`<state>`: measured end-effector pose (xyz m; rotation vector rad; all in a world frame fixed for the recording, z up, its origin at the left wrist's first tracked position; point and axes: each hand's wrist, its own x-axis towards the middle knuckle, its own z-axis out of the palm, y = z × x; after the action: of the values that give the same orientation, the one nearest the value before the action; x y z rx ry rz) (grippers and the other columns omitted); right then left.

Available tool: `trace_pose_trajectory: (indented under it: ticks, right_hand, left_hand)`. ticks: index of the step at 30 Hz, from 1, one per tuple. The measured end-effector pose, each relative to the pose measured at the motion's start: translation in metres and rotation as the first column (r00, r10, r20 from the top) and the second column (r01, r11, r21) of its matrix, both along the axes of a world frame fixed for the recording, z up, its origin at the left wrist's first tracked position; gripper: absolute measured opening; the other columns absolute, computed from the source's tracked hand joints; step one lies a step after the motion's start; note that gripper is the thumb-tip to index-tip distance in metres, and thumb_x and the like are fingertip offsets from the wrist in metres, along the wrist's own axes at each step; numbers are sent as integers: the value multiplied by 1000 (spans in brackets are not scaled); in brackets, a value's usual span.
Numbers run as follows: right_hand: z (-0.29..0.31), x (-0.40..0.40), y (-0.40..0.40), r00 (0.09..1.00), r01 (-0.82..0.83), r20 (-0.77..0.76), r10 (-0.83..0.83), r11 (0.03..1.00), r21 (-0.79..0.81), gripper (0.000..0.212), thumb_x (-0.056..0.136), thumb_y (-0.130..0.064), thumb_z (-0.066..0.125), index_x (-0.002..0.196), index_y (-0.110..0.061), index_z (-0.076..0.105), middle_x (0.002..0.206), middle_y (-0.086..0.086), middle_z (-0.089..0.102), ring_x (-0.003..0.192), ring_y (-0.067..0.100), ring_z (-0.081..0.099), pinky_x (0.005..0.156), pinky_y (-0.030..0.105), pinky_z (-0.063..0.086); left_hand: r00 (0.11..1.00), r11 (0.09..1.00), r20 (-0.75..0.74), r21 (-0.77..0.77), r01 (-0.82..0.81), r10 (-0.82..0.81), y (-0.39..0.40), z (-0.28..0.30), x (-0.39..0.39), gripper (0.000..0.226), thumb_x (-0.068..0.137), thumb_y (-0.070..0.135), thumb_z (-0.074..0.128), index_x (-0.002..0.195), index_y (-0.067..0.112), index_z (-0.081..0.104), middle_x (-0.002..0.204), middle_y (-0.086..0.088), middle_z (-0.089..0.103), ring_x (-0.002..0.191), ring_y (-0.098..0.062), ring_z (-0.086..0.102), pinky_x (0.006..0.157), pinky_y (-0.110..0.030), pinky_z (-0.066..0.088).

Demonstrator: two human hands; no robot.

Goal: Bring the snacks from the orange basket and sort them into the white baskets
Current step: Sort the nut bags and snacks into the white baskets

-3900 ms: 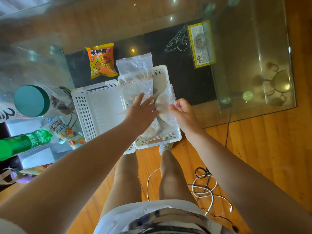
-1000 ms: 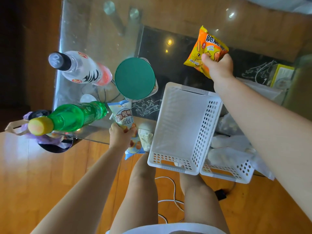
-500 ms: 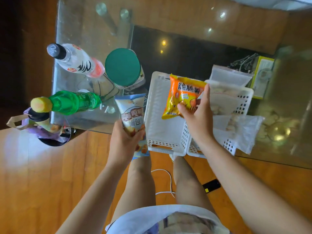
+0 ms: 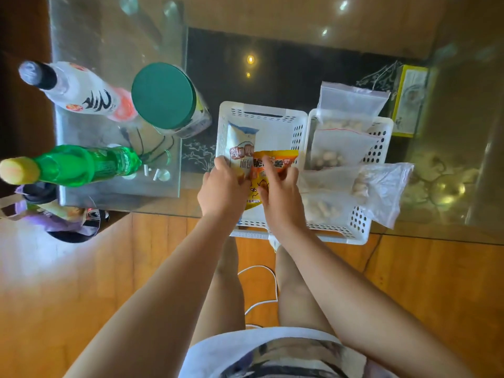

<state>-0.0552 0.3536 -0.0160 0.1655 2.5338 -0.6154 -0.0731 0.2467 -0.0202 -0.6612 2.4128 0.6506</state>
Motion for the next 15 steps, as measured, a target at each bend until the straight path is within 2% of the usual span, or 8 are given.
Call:
trace_pose_trajectory:
  ticks: [3,6,11,13,15]
  right_hand:
    - [-5,0,-5,998,-21,65,19,999,32,58,93,-19,47,144,-23,21,127,17,34,96,31,55,80,36,47]
    - [-11,1,-8,994,-6,112,-1,998,56,64,93,-15,48,147,-19,13,134,20,29,102,31,51,86,37,45]
    - [-31,3,-6,996,4,93,-12,996,87,65,94,-11,45,148,-16,9,133,20,30,110,29,44,97,33,41]
    - [-38,5,-4,997,3,75,-8,998,60,64,95,-10,44,148,-14,9,133,20,30,117,28,39,102,31,35]
    - [-44,5,-3,998,8,60,-9,1000,28,64,94,-8,44,148,-12,9,133,20,31,121,28,34,105,31,31]
  left_hand:
    - [997,997,21,-23,71,-70,7,-8,2,32,86,33,59,95,14,34,102,-11,63,96,-33,56,60,-35,34]
    - [994,996,91,-56,74,-69,12,-15,1,34,88,28,58,106,8,38,107,-14,62,102,-36,56,65,-38,38]
    - [988,995,149,-75,62,-50,16,-26,-2,35,93,19,53,119,5,35,118,-16,58,109,-35,57,72,-40,45]
    - [988,998,153,-47,44,-37,18,-30,-4,45,94,17,52,131,6,29,125,-17,54,114,-34,55,79,-40,47]
    - [988,999,154,-16,36,-33,18,-32,-4,60,94,13,50,143,9,15,134,-17,47,120,-33,51,89,-41,47]
